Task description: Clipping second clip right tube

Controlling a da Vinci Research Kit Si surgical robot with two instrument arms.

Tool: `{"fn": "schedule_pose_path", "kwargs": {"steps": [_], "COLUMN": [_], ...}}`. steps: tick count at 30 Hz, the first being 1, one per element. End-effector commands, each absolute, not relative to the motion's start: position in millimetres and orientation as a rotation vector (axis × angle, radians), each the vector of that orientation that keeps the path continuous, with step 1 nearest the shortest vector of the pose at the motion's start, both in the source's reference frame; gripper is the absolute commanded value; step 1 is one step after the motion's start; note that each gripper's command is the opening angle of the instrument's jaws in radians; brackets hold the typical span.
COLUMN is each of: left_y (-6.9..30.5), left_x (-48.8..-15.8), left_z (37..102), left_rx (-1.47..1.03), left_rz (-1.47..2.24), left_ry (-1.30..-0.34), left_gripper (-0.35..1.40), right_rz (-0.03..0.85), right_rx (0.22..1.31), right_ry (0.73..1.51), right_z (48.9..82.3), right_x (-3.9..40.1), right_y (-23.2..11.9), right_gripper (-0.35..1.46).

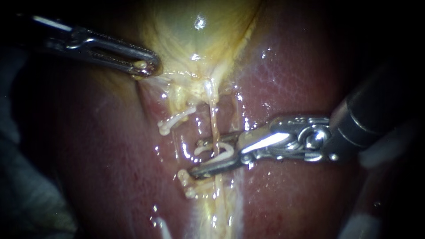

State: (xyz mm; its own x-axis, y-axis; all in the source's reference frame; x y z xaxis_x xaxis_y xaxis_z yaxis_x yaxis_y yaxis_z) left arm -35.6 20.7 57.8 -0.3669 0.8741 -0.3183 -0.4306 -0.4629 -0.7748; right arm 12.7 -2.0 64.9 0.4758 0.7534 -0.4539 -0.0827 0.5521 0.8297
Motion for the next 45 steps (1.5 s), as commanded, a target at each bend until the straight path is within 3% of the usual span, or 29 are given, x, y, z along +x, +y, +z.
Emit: {"fn": "schedule_pose_path", "kwargs": {"steps": [1,6,12,20,32,35,45], "left_y": [20.7,20.7,20.7,20.7,20.7,20.7,20.7], "left_x": [-35.6,-35.6,-35.6,-35.6,-35.6,-35.6,-35.7], "left_z": [57.8,57.8,57.8,57.8,57.8,57.8,57.8], "left_rx": [-0.927,-0.927,-0.927,-0.927,-0.927,-0.927,-0.927], "left_rz": [1.929,1.929,1.929,1.929,1.929,1.929,1.929], "left_ry": [-0.748,-0.748,-0.748,-0.748,-0.748,-0.748,-0.748], "left_gripper": [-0.35,-0.35,-0.35,-0.35,-0.35,-0.35,-0.35], "right_rz": [0.598,0.638,0.651,0.653,0.671,0.672,0.670], "right_rx": [0.844,0.883,1.005,1.011,1.027,1.025,1.027], "right_ry": [0.952,1.033,1.088,1.088,1.078,1.078,1.081], "right_z": [64.8,63.5,60.9,60.6,60.5,60.5,60.5], "right_x": [12.7,12.8,12.9,12.8,12.3,12.2,11.7], "right_y": [-2.0,-1.9,-1.4,-1.4,-1.4,-1.4,-1.5], "right_gripper": [0.45,0.44,0.41,0.33,-0.10,-0.33,-0.35]}}
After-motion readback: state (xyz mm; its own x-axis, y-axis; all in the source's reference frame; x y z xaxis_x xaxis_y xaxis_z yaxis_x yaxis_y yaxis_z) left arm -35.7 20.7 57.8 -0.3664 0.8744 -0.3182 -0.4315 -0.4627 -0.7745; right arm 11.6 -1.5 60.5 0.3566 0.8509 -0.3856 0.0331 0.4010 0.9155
